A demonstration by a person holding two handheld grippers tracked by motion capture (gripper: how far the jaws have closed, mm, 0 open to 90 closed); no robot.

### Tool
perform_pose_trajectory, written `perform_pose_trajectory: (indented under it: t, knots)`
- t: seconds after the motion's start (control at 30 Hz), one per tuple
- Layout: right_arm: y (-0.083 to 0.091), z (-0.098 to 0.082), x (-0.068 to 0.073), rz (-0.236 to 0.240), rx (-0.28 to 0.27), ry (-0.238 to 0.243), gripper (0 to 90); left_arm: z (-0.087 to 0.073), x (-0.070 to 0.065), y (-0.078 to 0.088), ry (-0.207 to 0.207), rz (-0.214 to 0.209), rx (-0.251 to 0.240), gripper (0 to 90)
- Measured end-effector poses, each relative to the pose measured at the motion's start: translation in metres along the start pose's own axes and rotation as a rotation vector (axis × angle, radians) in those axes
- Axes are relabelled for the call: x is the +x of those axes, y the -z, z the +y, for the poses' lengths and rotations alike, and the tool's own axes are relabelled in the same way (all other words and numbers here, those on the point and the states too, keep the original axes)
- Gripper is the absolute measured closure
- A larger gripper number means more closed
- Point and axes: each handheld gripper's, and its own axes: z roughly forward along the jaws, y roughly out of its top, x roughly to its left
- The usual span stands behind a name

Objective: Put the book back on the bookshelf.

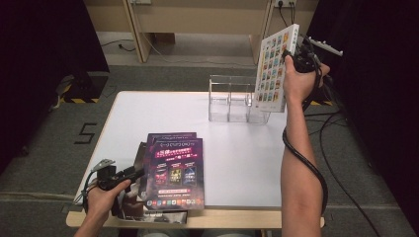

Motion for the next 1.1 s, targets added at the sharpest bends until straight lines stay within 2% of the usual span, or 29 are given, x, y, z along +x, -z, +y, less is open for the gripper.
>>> perform_pose_trajectory:
  t: [0.13,0.37,0.5,0.53,0.77,0.83,1.03,1.1]
  knots:
    - [-0.002,0.001,0.001,-0.001,0.009,0.006,74.2,0.000,0.000,-0.001,-0.002,-0.002,0.004,45.6]
    - [0.005,-0.002,0.003,0.005,0.011,0.018,74.2,0.000,-0.003,-0.002,-0.009,-0.010,0.009,45.8]
    - [0.004,-0.004,0.001,0.008,0.017,0.002,74.2,-0.001,-0.004,-0.003,-0.010,-0.012,0.013,45.9]
    - [0.003,-0.004,0.001,0.006,0.019,0.011,74.2,-0.001,-0.004,-0.003,-0.010,-0.013,0.013,45.9]
    - [-0.009,-0.008,0.002,0.002,0.018,0.024,74.3,-0.001,-0.003,-0.003,-0.008,-0.015,0.014,46.1]
    - [-0.014,-0.011,0.000,0.004,0.021,0.013,74.2,-0.001,-0.003,-0.003,-0.007,-0.015,0.013,46.2]
    - [-0.030,-0.028,-0.008,0.012,0.055,0.000,74.1,-0.001,0.000,-0.003,-0.004,-0.011,0.014,46.3]
    - [-0.034,-0.034,-0.009,0.002,0.067,0.008,74.0,-0.001,0.000,-0.003,-0.005,-0.012,0.012,46.3]
